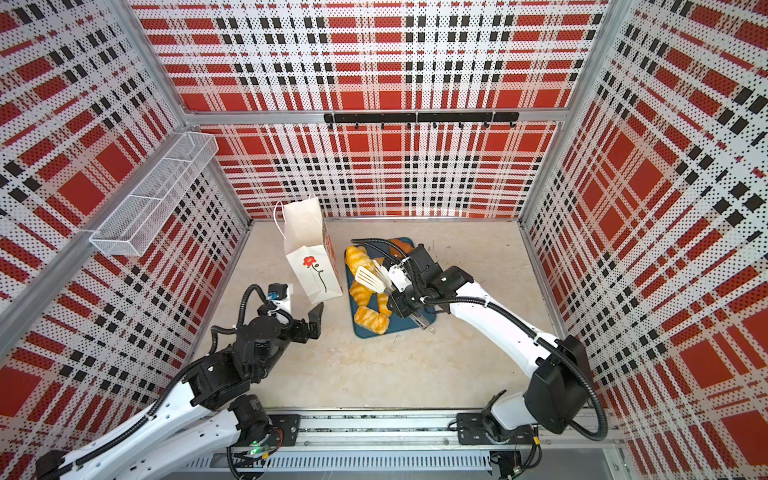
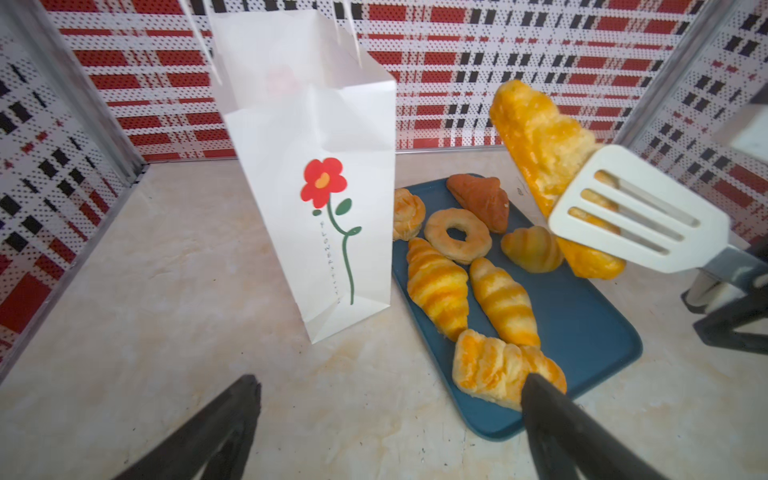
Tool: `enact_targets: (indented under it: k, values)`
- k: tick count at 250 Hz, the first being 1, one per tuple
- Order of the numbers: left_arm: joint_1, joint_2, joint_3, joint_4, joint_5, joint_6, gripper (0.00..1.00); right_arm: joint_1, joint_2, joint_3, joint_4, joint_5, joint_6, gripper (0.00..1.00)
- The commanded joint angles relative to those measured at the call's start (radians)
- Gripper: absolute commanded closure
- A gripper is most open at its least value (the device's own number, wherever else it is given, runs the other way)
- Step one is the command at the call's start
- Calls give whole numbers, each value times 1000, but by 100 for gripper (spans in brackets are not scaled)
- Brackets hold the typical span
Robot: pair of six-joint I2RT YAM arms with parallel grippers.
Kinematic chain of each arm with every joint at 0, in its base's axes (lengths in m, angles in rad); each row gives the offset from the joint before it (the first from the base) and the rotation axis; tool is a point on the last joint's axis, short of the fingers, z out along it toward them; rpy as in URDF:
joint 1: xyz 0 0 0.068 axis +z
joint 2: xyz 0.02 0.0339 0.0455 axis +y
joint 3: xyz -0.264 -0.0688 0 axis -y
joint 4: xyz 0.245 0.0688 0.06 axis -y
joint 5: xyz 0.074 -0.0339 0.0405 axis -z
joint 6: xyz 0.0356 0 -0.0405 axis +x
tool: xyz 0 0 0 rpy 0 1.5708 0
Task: Place the fake bread into the paper bag
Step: 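Lift the croissant off the tray with the tongs in the right gripper, then carry the croissant with the right gripper over the white paper bag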
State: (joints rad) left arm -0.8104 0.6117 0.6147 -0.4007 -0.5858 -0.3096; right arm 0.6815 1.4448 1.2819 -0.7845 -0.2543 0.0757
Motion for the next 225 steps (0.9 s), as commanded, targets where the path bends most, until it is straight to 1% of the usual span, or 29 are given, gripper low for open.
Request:
enact_targets:
  k: [1, 62, 95, 154, 225]
  values:
    - [59, -37, 34, -42, 19, -19, 1, 19, 20, 81, 83, -40, 1, 66]
    - [211, -47, 45, -90, 113, -76, 1, 60, 96, 216, 94, -59, -4, 66]
    - [258, -32, 46, -102, 136, -102, 1, 84, 154, 294, 97, -68, -11, 66]
    - [286, -22, 20, -93, 137, -165, 0, 97, 275, 465, 146, -90, 19, 66]
    - [305, 12, 22, -110, 159, -187, 1, 127, 402, 632, 175, -100, 29, 65]
